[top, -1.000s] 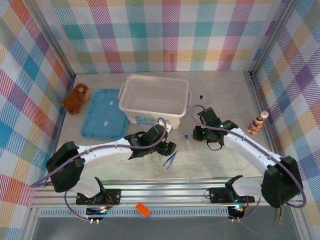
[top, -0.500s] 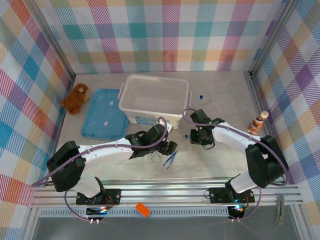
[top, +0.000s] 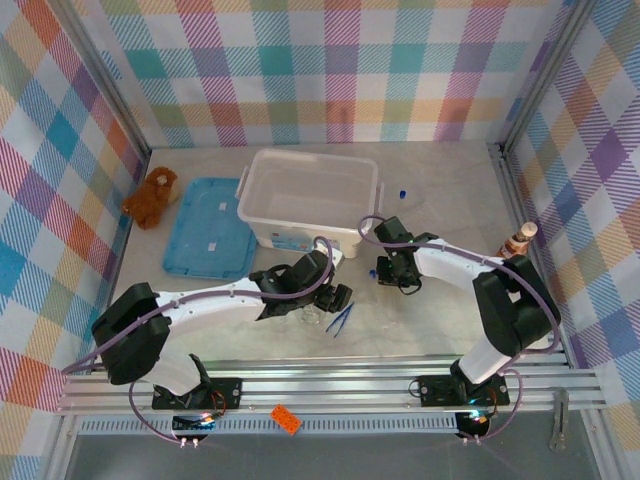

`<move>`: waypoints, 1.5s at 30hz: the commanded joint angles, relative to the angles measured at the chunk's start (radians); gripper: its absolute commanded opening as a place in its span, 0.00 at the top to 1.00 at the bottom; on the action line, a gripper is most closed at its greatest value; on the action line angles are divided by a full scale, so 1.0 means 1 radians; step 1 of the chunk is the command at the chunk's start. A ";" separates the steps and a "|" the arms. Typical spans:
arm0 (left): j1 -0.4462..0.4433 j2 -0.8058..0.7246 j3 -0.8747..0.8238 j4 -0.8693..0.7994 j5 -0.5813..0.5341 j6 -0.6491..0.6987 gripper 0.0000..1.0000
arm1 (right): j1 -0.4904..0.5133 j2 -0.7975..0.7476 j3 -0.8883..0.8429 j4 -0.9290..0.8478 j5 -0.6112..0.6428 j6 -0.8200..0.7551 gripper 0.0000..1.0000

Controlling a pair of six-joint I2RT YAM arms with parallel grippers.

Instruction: Organize the chemistry lab equipment

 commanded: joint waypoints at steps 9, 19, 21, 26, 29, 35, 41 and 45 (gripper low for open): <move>-0.008 -0.055 -0.032 0.020 -0.019 -0.017 0.14 | 0.006 0.037 0.007 0.003 0.053 0.039 0.71; -0.007 -0.052 -0.032 0.023 -0.015 -0.022 0.14 | 0.007 0.072 0.001 0.001 0.074 0.047 0.73; -0.007 -0.052 -0.031 0.022 -0.015 -0.022 0.14 | 0.007 0.072 -0.003 0.006 0.075 0.046 0.74; -0.007 -0.049 -0.028 0.021 -0.014 -0.025 0.14 | 0.006 0.059 -0.006 0.016 0.078 0.044 0.78; -0.007 -0.046 -0.022 0.022 -0.008 -0.029 0.14 | 0.006 0.020 -0.016 0.016 0.086 0.042 0.79; -0.007 -0.027 0.007 0.026 0.053 -0.044 0.14 | 0.006 -0.144 -0.017 -0.039 0.143 0.030 0.79; -0.007 -0.030 0.012 0.139 0.182 -0.114 0.14 | 0.008 -0.329 0.006 -0.087 0.162 0.057 0.78; -0.007 0.001 0.024 0.236 0.286 -0.182 0.14 | 0.022 -0.434 0.010 -0.087 0.185 0.098 0.78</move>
